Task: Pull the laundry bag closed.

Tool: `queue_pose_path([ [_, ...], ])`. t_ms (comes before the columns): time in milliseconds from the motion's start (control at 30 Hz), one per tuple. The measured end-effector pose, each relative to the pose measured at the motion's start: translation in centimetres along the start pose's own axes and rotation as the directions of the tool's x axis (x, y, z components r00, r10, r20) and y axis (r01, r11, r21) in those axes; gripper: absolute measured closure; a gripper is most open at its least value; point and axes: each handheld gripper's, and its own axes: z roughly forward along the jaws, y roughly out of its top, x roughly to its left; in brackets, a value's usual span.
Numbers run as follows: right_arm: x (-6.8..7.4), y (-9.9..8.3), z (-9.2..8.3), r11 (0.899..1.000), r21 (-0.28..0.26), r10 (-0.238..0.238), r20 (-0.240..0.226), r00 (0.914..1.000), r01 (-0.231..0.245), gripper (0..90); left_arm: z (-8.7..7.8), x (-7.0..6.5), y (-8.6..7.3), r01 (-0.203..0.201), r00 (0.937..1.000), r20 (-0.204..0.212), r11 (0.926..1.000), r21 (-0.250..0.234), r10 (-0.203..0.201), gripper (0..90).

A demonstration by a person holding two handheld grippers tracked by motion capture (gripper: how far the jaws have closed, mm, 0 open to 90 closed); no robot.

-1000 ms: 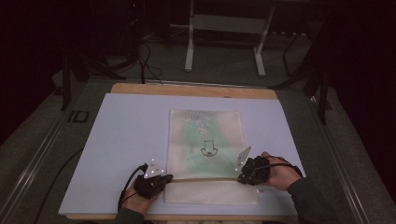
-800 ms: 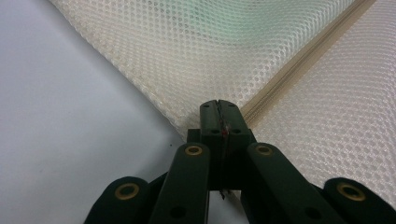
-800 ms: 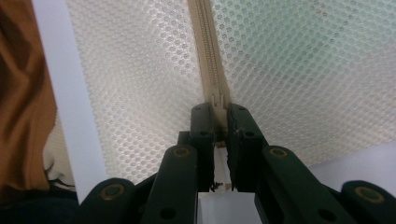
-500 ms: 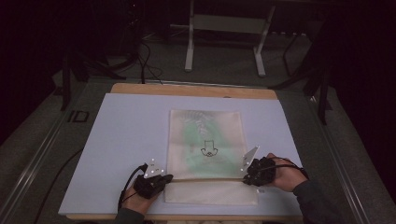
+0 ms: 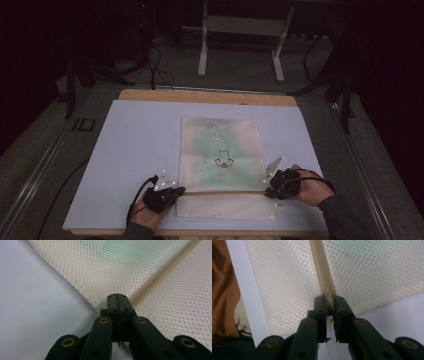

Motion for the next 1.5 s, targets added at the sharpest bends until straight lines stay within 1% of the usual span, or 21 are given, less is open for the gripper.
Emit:
queue_pose_path([
  [67,-0.1,-0.2,0.0,1.0,-0.002,0.0,0.0,1.0,0.0,82.2,0.0,0.0,0.0,0.0,1.0,0.0,1.0,0.001,0.0,89.3],
  [133,-0.1,-0.4,0.0,1.0,0.012,0.01,0.006,0.9999,-0.01,82.2,0.0,0.0,0.0,-0.001,1.0,0.0,1.0,0.001,0.001,89.3],
  [200,-0.1,-0.6,0.0,1.0,0.002,0.012,0.002,0.9999,-0.012,82.2,0.0,0.0,0.0,0.0,1.0,0.0,1.0,0.001,0.0,89.4],
  [467,0.0,-0.5,0.1,1.0,0.007,0.01,0.008,0.9999,-0.01,81.8,0.0,0.0,0.0,0.003,1.0,0.0,1.0,0.0,-0.003,89.3],
  [567,0.0,-0.5,0.0,1.0,0.005,0.01,0.008,0.9999,-0.01,80.9,0.0,0.1,0.0,0.007,1.0,0.004,1.0,-0.002,-0.007,89.3],
  [633,0.0,-0.6,0.0,1.0,0.015,0.01,0.016,0.9998,-0.01,79.8,0.0,0.1,0.0,0.007,1.0,0.003,1.0,-0.002,-0.007,89.3],
  [733,0.0,-0.9,-0.1,1.0,0.016,0.018,0.019,0.9996,-0.019,76.9,0.0,0.0,0.0,0.009,1.0,0.002,1.0,-0.003,-0.009,89.3],
  [800,-0.1,-1.1,-0.1,1.0,0.009,0.019,0.021,0.9996,-0.02,77.0,0.0,0.0,0.0,0.01,0.9999,0.003,0.9999,-0.003,-0.01,89.2],
  [833,-0.1,-1.5,-0.2,1.0,-0.005,0.024,0.023,0.9994,-0.024,76.9,0.0,0.1,-0.1,0.013,0.9999,0.006,0.9999,-0.005,-0.012,89.2],
  [1067,-0.1,-2.2,-0.5,0.998,-0.035,0.044,0.036,0.9984,-0.043,76.5,0.0,0.0,-0.1,0.012,0.9999,0.002,0.9999,-0.005,-0.012,89.2],
  [1200,0.1,-2.7,-0.6,0.994,-0.09,0.069,0.042,0.9967,-0.066,76.6,0.0,0.0,-0.1,0.007,1.0,-0.003,0.9999,-0.007,-0.007,89.1],
  [1333,0.2,-3.2,-0.5,0.991,-0.104,0.087,0.046,0.9951,-0.082,76.7,0.0,0.0,-0.1,0.007,1.0,-0.004,0.9999,-0.007,-0.007,89.1],
  [1500,0.2,-4.2,-0.6,0.984,-0.142,0.119,0.062,0.991,-0.109,77.8,0.0,0.0,-0.1,0.007,1.0,-0.004,1.0,-0.006,-0.007,89.1],
])
